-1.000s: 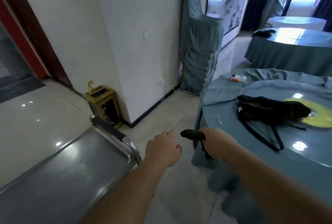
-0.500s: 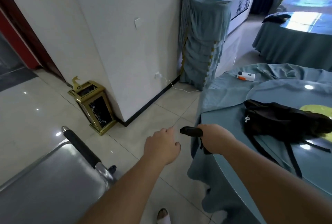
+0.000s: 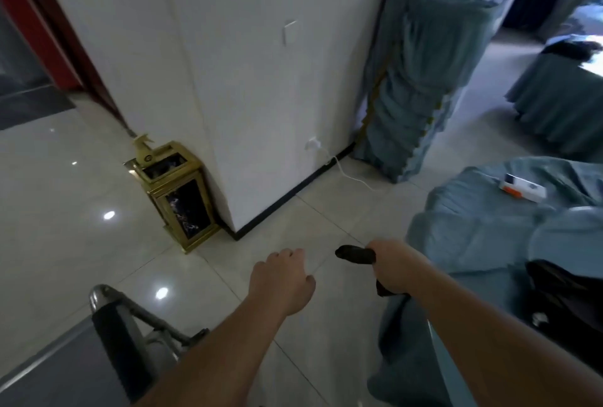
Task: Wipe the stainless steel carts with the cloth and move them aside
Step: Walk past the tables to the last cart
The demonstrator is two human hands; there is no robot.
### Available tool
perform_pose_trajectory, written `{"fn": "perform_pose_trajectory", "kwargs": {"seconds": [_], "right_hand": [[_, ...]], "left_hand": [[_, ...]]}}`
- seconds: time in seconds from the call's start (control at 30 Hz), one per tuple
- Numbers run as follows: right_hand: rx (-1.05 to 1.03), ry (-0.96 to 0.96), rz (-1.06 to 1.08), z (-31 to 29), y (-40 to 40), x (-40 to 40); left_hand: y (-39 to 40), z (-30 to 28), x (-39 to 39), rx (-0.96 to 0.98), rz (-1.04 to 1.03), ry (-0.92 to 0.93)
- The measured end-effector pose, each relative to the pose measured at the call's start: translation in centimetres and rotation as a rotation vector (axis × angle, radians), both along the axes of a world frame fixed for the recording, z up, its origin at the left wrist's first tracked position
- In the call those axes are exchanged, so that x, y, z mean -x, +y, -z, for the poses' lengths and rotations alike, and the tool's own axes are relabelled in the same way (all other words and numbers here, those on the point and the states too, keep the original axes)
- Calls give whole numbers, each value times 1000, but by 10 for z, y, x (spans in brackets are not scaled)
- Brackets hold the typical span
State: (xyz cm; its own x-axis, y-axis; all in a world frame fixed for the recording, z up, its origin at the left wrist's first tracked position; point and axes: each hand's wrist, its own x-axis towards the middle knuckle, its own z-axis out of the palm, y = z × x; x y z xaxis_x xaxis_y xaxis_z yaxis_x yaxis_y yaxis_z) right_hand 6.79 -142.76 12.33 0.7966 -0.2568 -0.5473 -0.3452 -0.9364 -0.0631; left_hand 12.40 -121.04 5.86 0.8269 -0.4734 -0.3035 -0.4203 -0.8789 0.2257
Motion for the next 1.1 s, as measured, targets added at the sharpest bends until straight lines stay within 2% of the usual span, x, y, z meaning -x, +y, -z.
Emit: {"fn": "perform_pose_trajectory", "kwargs": {"seconds": [0.3,0.47,0.63,0.83,1.1], "right_hand": [[-80,81,-370,45,67,-215],[-10,72,-690,42,98,-338],[92,30,-1017,38,151,-434],[1,30,-1175,51,249,-514],[-12,28,-1250,56,397,-615]], "left_hand": [[66,32,-147,-53,-366,25],[84,24,-217,-42,-647,22],[124,15,-249,-50,-832,46],[198,24,-297,-108,-1021,104],[328,36,-390,-117,-1118,128]]}}
